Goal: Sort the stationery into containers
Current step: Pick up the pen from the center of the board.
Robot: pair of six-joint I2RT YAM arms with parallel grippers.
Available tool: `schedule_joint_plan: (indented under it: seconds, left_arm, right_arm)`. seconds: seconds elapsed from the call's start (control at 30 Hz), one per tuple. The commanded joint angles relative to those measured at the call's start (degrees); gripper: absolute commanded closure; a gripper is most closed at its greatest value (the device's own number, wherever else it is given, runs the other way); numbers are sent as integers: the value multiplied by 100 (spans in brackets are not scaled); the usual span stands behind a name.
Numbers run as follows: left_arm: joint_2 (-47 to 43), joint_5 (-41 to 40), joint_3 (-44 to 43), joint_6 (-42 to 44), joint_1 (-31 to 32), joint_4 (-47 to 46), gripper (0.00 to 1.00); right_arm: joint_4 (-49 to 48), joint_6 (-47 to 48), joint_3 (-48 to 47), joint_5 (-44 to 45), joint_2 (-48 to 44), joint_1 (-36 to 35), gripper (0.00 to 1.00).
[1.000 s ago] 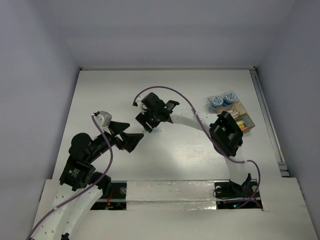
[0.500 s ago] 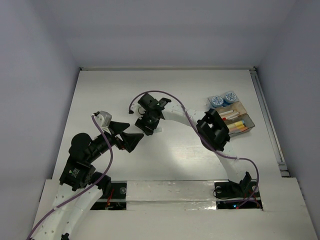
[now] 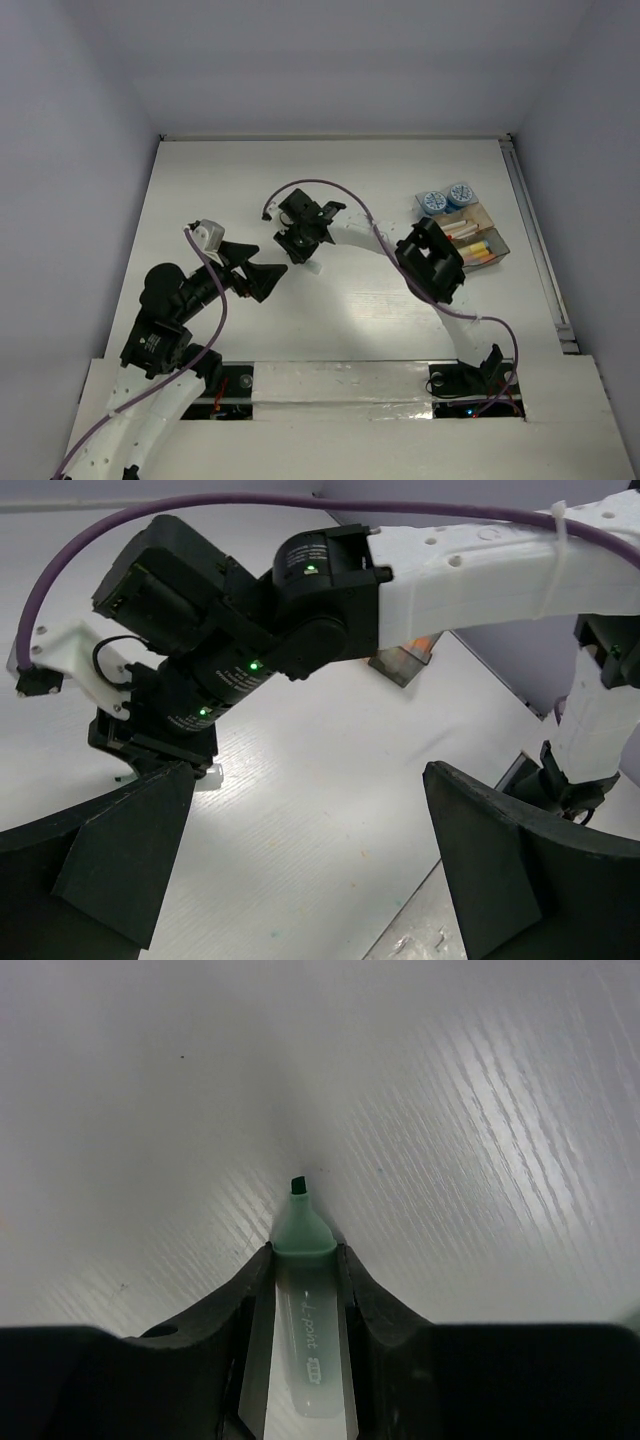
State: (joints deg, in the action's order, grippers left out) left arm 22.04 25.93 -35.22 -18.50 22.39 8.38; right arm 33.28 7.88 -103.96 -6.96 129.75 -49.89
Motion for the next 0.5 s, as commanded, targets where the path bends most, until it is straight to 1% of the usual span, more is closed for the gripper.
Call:
schedule_joint_plan:
  seconds: [0.0,0.03,0.07,0.1,0.13,0.2,0.27,0.33,0.4,0.47]
  left_arm:
    - [186,-114,15,-74,-33,-329,1]
    - [221,-124,15,-83,-33,-337,1]
    - [282,-150,24,-110,-33,-346,1]
    - [309,-159,33,-127,-33,-363,1]
    - [336,-185,42,-197,-33,-381,1]
    - [388,-168,85,-320,-33,-495,1]
    - [432,16,270,-661,-33,-793,1]
    - [476,192,454,-891,-33,-1152,1]
    - [511,341,647,-1321,-33,-1452,1]
    - [573,430,972,-1576,-33,-1979,1]
  right_arm:
    - [-865,-804,595,660,-414,49,100]
    - [-1049,-1267,753,844,-773,102,100]
    - [-1460,-1428,929,889,-985,102,100]
    - [-1665,-1595,1305,898,-1196,154,100]
    - [-1841,-1858,1474,916,-1607,155,100]
    - [-2193,-2114,1755,1003,-2005,155,100]
    - [-2465,-2492,2168,1318,-2574,155,100]
    - [-2659,-2755,2606,1495,-2954,155,100]
    - [-3150,-3090,2933,1330,-3471,155,100]
    - [-3571,-3449,3276,1215,-3728,155,100]
